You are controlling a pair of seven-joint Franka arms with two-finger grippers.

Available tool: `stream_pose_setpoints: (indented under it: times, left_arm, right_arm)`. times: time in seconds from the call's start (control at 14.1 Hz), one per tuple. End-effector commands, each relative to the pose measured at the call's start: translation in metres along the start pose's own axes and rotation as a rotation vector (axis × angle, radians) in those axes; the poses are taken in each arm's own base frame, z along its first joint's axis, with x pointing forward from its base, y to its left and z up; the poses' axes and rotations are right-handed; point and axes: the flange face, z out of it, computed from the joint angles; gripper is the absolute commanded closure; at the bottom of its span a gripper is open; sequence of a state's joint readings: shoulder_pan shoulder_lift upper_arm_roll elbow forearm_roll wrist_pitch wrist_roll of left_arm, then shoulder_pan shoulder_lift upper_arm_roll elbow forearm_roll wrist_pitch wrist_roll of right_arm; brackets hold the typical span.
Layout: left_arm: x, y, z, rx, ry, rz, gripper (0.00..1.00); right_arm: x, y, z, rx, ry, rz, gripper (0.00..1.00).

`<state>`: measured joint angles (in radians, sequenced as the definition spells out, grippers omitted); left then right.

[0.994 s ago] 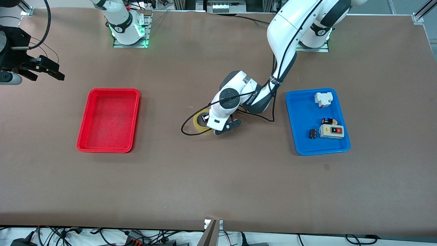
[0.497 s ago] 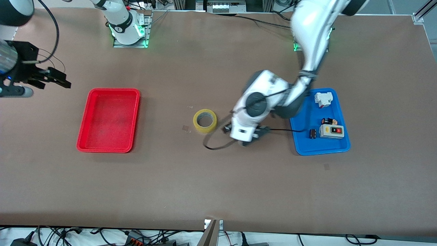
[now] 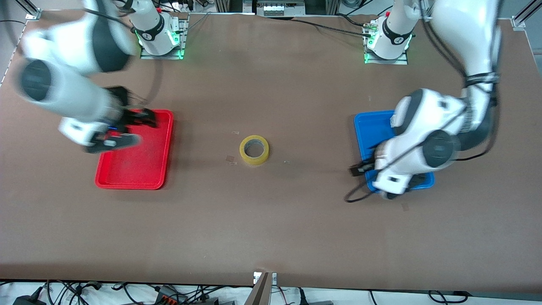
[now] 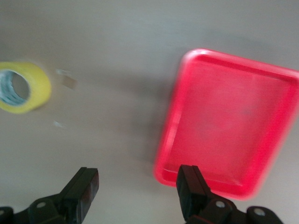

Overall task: Place and move tape with both arms
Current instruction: 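Withdraw the left gripper while the right gripper reaches toward the tape, then grasp the yellow tape roll with the right gripper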

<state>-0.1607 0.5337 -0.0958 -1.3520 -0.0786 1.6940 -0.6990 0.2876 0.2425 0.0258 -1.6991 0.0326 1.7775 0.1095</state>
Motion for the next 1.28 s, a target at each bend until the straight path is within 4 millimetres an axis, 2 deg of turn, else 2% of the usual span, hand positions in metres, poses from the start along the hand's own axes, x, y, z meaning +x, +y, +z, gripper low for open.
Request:
stream_pose_setpoints:
  times: [0.0,0.14,0.28,0.35,0.5,0.64,0.71,0.92,1.06,1.21]
  left_arm:
    - [0.008,-0.06,-0.034,0.033,0.003,0.098,0.0]
    - [0.016,-0.092,-0.047,0.059,-0.004,0.157,0.0]
    - [0.012,-0.122,-0.061,0.071,0.013,0.252,0.0]
    - [-0.001,-0.133,-0.072,0.072,0.03,0.345,0.0]
    - [-0.014,-0.161,-0.093,0.07,0.062,0.471,0.0]
    - [-0.023,-0.18,-0.113,0.069,0.098,0.553,0.0]
    - [-0.027,-0.185,-0.131,0.061,0.165,0.6,0.0]
    - [-0.037,-0.194,-0.158,0.054,0.298,0.618,0.0]
    - [-0.05,-0.196,-0.161,0.061,0.295,0.618,0.0]
    - [-0.053,-0.196,-0.159,0.062,0.291,0.615,0.0]
  right_arm:
    - [0.039,-0.058,0.049,-0.002,0.0,0.027,0.0]
    - [0.056,-0.104,0.101,-0.003,0.03,0.032,0.0]
    - [0.067,-0.136,0.144,0.01,0.082,0.099,0.0]
    - [0.068,-0.151,0.157,0.015,0.099,0.117,0.0]
    - [0.066,-0.178,0.182,0.017,0.115,0.153,0.0]
    - [0.065,-0.194,0.197,0.028,0.133,0.178,0.0]
    - [0.064,-0.199,0.202,0.029,0.136,0.178,0.0]
    - [0.06,-0.212,0.206,0.03,0.138,0.178,0.0]
    - [0.06,-0.213,0.205,0.024,0.139,0.164,0.0]
    - [0.056,-0.221,0.214,0.015,0.127,0.147,0.01]
